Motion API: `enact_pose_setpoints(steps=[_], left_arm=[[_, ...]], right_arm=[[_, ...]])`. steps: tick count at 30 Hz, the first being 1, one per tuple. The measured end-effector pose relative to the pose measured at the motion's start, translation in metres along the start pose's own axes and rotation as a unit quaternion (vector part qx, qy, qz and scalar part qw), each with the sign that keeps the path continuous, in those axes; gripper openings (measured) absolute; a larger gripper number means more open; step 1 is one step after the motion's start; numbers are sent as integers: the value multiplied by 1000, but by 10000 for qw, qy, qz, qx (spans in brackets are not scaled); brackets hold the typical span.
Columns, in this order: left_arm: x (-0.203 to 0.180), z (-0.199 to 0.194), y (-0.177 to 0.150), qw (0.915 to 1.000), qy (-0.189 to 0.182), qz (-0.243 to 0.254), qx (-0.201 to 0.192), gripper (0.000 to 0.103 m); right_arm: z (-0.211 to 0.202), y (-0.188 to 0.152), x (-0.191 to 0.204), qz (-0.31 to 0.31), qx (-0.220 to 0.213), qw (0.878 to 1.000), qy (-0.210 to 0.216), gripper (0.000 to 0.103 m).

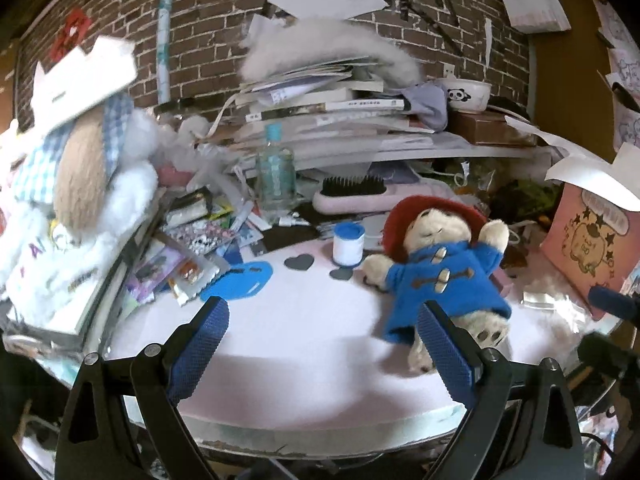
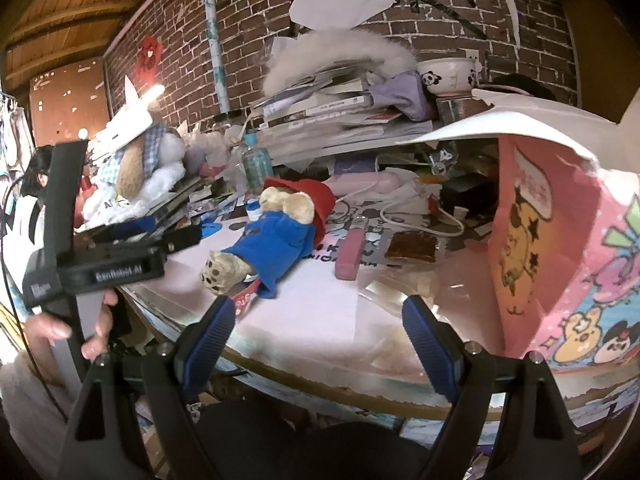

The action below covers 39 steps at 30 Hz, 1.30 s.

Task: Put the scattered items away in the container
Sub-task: 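Move the left gripper back over the desk toward the blue-coated bear, then grasp the blue-coated bear with the right gripper and lift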

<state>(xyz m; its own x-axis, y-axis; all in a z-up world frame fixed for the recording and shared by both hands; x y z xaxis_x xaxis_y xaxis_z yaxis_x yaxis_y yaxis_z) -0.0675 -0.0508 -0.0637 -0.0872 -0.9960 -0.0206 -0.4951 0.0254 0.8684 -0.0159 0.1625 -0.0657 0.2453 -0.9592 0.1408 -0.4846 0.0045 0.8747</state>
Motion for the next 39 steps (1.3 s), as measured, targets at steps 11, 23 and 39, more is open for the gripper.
enact_pose_setpoints(steps=[11, 23, 39], left_arm=[[35, -2, -24, 9990, 422, -102, 70, 94], [50, -6, -31, 9989, 417, -205, -5, 94], [49, -8, -32, 9991, 381, -180, -26, 94]], right_arm=[[50, 18, 35, -36, 329, 9992, -211, 84], [95, 35, 64, 512, 731, 9960, 70, 84], [141, 27, 54, 1257, 1121, 9857, 56, 74]])
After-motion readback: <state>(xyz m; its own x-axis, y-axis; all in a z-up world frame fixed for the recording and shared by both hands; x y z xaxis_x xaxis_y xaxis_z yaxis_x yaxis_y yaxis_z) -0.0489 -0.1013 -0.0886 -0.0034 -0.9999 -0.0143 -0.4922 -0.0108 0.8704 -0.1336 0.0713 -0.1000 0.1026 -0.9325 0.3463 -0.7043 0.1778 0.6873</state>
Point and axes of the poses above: each gripper's, at about its wrist camera, not at the fingertips, and z roughly the way its jaws point, x to its left, y to its top, the point moved 6 cm from there along z, roughly the way its jaws point, and after that the axes turned 2 degrees about -x, right-handed, at the moved point
